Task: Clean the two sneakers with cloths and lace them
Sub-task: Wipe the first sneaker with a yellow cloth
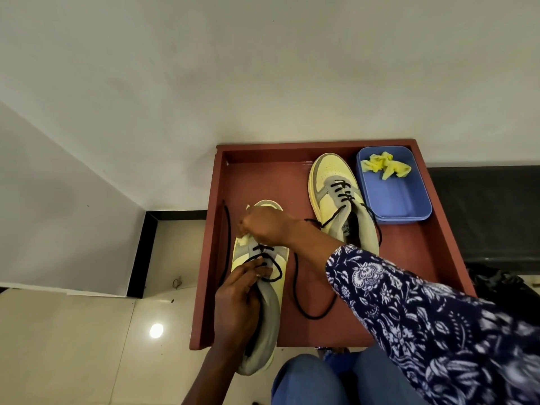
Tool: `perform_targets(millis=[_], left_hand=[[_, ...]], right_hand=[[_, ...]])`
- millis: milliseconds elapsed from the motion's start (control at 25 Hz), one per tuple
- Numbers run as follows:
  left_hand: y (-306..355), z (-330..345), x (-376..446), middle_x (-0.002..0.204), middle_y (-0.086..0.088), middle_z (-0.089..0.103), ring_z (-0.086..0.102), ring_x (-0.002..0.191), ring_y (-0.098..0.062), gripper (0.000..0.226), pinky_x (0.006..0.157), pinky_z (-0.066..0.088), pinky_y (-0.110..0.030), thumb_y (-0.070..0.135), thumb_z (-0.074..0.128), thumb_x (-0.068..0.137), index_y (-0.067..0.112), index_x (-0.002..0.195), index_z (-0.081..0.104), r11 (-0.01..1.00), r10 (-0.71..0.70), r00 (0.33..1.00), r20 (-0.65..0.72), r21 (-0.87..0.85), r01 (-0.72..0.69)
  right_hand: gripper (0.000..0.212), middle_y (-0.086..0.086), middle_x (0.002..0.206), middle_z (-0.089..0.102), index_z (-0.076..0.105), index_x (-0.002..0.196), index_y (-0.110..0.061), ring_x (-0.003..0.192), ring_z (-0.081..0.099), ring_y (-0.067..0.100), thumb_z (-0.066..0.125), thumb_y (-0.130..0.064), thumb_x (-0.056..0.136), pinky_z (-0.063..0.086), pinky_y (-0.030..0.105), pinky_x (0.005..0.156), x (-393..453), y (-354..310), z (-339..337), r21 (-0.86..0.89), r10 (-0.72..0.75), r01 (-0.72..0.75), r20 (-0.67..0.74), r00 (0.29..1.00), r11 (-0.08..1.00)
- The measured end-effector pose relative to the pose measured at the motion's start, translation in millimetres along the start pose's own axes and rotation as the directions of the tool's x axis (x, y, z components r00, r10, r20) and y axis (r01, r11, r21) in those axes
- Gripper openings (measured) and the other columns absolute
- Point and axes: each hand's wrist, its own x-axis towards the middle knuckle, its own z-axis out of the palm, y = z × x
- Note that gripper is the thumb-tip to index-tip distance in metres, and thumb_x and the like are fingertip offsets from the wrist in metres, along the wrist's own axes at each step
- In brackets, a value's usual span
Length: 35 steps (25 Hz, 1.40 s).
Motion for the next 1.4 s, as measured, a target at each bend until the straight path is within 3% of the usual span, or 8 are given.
perform_targets(millis=[160, 280, 360, 520, 680, 920, 1160, 1400], left_hand=[[1, 0, 0, 0.11, 0.011, 0.061, 0.053, 0.11, 0.011, 0.036, 0.092, 0.046, -0.011, -0.002, 0.048, 0.079, 0.021, 0.1, 0.067, 0.999, -0.012, 1.0, -0.024, -0.039, 0.011], [2, 1, 0, 0.11, 0.013, 0.06, 0.051, 0.11, 0.015, 0.035, 0.093, 0.043, -0.008, 0.0, 0.047, 0.08, 0.021, 0.1, 0.066, 0.999, -0.023, 0.999, -0.033, -0.043, 0.022], [3, 1, 0, 0.11, 0.013, 0.059, 0.05, 0.11, 0.016, 0.035, 0.093, 0.041, -0.005, 0.0, 0.047, 0.079, 0.018, 0.1, 0.068, 0.999, -0.02, 0.999, -0.038, -0.033, 0.019], [2, 1, 0, 0.109, 0.007, 0.062, 0.054, 0.109, 0.0, 0.035, 0.094, 0.041, -0.005, -0.002, 0.046, 0.078, 0.014, 0.098, 0.07, 1.0, -0.005, 1.0, -0.026, 0.017, 0.005], [3, 0, 1, 0.106, 0.006, 0.062, 0.052, 0.108, 0.004, 0.031, 0.092, 0.039, -0.002, 0.005, 0.044, 0.082, 0.012, 0.096, 0.071, 0.999, -0.006, 1.0, -0.029, 0.033, 0.007], [6, 0, 0, 0.107, 0.005, 0.062, 0.051, 0.108, 0.003, 0.034, 0.093, 0.036, 0.001, -0.01, 0.048, 0.081, 0.012, 0.096, 0.071, 0.998, -0.011, 1.0, -0.028, 0.069, 0.013], [7, -1, 1, 0.105, 0.002, 0.065, 0.061, 0.104, -0.01, 0.04, 0.095, 0.039, -0.003, -0.02, 0.05, 0.079, 0.011, 0.095, 0.071, 0.994, -0.041, 0.999, -0.018, 0.096, 0.043], [11, -1, 3, 0.105, -0.009, 0.068, 0.061, 0.102, -0.016, 0.036, 0.095, 0.038, -0.007, -0.019, 0.052, 0.079, 0.006, 0.095, 0.071, 0.992, -0.054, 0.999, -0.005, 0.114, 0.055]], right_hand=[[0.033, 0.015, 0.123, 0.06, 0.06, 0.121, -0.007, 0.118, 0.052, 0.03, 0.044, -0.012, 0.094, 0.044, 0.039, 0.096, 2, 16, -12, -0.022, 0.096, -0.098, -0.05, 0.994, 0.995], [0.037, 0.015, 0.125, 0.056, 0.058, 0.123, -0.006, 0.118, 0.049, 0.031, 0.04, -0.004, 0.091, 0.041, 0.037, 0.098, -4, 26, -11, 0.051, 0.23, -0.225, -0.121, 0.966, 0.973], [0.043, 0.016, 0.127, 0.051, 0.054, 0.128, -0.007, 0.117, 0.048, 0.033, 0.041, 0.0, 0.088, 0.037, 0.035, 0.1, -10, 27, -4, 0.178, 0.342, -0.314, -0.162, 0.925, 0.933], [0.053, 0.018, 0.132, 0.044, 0.043, 0.136, -0.009, 0.12, 0.044, 0.035, 0.043, 0.004, 0.085, 0.036, 0.032, 0.099, -25, 14, 11, 0.395, 0.539, -0.436, -0.199, 0.819, 0.809], [0.06, 0.02, 0.139, 0.037, 0.035, 0.141, -0.008, 0.126, 0.041, 0.033, 0.041, 0.006, 0.084, 0.035, 0.03, 0.101, -38, 4, 26, 0.549, 0.685, -0.521, -0.138, 0.715, 0.653], [0.053, 0.02, 0.13, 0.048, 0.036, 0.14, -0.007, 0.118, 0.047, 0.033, 0.048, -0.006, 0.089, 0.037, 0.029, 0.092, -62, -21, 52, 0.635, 0.763, -0.544, -0.113, 0.637, 0.548], [0.052, 0.011, 0.128, 0.051, 0.043, 0.137, -0.014, 0.116, 0.049, 0.028, 0.038, 0.0, 0.086, 0.037, 0.027, 0.087, -87, -57, 63, 0.689, 0.81, -0.547, -0.099, 0.578, 0.474], [0.041, 0.016, 0.121, 0.057, 0.053, 0.125, -0.005, 0.113, 0.053, 0.03, 0.039, 0.002, 0.087, 0.04, 0.029, 0.09, -95, -77, 72, 0.781, 0.825, -0.509, -0.015, 0.564, 0.362]])
